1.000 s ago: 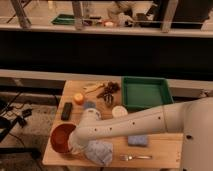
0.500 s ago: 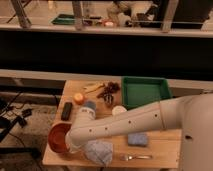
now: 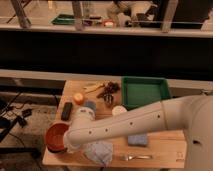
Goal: Stack bowls into tray
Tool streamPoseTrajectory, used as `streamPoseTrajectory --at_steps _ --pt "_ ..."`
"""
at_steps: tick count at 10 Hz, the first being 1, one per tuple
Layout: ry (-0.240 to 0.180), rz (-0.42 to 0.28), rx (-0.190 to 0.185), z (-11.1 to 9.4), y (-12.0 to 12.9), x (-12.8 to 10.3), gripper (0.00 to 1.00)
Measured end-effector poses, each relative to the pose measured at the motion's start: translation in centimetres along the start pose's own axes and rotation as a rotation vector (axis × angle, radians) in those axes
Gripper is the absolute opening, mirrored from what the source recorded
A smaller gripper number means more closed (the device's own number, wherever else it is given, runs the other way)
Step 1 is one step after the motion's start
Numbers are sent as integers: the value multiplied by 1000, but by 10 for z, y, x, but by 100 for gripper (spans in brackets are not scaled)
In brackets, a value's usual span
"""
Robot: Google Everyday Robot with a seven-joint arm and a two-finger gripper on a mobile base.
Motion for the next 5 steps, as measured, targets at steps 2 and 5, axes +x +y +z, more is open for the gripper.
streamPoseTrajectory --at_steps 2,5 --pt "-11 2 16 -2 -1 -4 0" --pt "-5 -1 43 -12 -5 -8 0"
